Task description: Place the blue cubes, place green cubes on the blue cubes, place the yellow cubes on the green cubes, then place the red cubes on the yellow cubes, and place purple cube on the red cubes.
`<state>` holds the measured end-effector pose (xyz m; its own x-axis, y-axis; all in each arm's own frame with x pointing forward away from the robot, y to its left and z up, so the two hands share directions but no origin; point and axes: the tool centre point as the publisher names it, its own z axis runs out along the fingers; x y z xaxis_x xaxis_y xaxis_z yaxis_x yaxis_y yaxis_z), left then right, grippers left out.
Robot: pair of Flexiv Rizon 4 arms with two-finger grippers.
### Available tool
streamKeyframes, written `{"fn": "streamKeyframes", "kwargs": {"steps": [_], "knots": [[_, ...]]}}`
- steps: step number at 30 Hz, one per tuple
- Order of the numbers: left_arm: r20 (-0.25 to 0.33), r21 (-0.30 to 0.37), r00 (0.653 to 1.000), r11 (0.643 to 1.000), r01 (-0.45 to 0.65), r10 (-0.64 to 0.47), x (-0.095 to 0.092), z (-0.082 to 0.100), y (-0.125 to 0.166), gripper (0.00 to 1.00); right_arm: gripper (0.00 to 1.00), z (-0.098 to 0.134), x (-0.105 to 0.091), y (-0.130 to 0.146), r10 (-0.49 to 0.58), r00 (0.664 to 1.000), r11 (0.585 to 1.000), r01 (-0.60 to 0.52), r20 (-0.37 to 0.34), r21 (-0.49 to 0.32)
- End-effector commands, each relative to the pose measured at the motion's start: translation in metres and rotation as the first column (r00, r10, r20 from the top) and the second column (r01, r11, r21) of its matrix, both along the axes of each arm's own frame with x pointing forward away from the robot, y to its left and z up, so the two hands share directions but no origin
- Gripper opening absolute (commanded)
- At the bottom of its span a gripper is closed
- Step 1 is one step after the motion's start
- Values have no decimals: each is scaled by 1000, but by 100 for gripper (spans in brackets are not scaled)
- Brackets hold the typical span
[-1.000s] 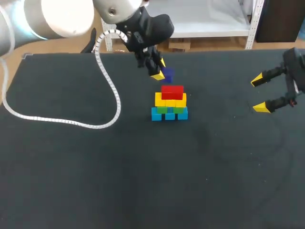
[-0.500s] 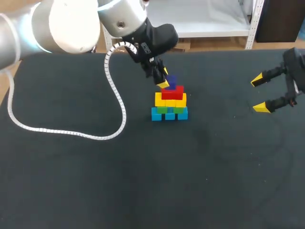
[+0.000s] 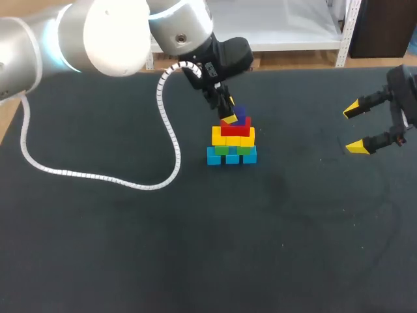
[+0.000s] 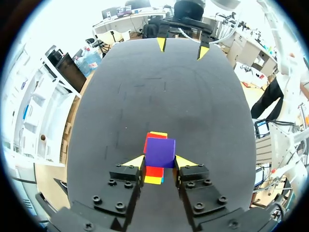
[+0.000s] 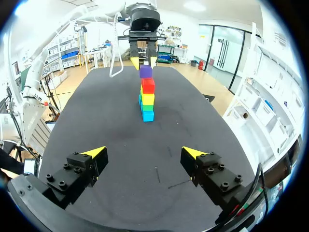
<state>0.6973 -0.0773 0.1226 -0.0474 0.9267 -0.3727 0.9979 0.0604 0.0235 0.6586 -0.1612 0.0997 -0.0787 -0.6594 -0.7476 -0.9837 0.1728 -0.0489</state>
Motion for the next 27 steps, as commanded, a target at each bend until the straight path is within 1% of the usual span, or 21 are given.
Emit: {"fn": "streamKeyframes", "kwargs": {"steps": [1,13,27], "knots": [[1,7,1000,1000,3,-3,4,-1,-3,0,100,-1,1,0,1,1000,1000,-1,1,3],[-6,20,1000,1000,-9,9,7,-4,2,0,100,-1,1,0,1,1000,1000,-1,1,3],[-16,13,1000,1000,2,-2,9,-5,1,0,100,-1,1,0,1,1000,1000,-1,1,3]]}}
